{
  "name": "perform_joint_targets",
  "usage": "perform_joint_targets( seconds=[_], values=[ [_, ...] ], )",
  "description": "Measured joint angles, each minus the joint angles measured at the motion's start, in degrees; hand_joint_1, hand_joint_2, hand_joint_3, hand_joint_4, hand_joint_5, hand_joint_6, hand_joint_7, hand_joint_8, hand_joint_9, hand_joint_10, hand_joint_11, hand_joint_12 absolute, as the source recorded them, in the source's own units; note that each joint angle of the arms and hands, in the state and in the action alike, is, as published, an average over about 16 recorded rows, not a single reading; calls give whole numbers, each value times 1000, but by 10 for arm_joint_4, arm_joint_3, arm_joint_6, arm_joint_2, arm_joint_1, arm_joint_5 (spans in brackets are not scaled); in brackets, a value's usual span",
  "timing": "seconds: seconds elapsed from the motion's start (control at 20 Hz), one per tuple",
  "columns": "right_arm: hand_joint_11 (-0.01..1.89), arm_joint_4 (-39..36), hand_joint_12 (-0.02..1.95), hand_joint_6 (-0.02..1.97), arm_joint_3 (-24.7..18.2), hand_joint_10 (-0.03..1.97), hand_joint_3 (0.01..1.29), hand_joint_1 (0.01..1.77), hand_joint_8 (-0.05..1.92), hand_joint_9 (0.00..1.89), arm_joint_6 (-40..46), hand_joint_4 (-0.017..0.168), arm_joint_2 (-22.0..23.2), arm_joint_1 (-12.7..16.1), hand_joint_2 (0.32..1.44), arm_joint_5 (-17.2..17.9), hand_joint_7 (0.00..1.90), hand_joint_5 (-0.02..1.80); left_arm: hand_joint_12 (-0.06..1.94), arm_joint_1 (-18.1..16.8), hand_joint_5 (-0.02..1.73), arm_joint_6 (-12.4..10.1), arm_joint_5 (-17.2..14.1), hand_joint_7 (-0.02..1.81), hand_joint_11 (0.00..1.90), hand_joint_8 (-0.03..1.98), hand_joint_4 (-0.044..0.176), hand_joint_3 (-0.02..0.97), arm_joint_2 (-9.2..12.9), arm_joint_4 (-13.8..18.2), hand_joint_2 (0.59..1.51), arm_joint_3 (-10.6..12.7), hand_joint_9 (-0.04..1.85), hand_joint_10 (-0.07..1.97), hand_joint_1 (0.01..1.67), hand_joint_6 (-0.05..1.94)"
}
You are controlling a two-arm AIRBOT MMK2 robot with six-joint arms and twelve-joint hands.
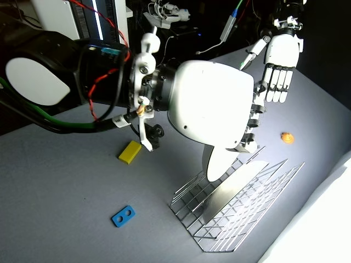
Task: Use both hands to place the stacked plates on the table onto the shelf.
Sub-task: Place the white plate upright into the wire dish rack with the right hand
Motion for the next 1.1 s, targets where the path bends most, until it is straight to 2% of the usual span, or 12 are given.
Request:
perform_joint_targets(
  seconds=[0.25, 0.85, 1.1],
  values=[
    [856, 13, 1079, 1051, 26, 11, 9, 1229, 842, 1307, -7, -7, -23, -11, 997, 3, 1084, 904, 5, -1, 20, 1, -35, 19, 19, 9, 3, 10, 0, 26, 1189, 5, 15, 12, 19, 7],
    [860, 31, 1104, 1049, 76, 12, 9, 1226, 858, 1315, -12, -7, -66, -43, 1001, 6, 1070, 899, 4, -12, 22, 2, -156, 19, 19, 9, 1, 10, -2, 88, 1190, 30, 20, 11, 23, 8],
    [850, 34, 1118, 1049, 88, 12, 9, 1225, 892, 1309, -13, -6, -77, -53, 1006, 9, 1042, 892, 4, -40, 22, 1, -178, 20, 18, 9, 1, 10, -11, 117, 1189, 40, 21, 11, 24, 8]
  ],
)
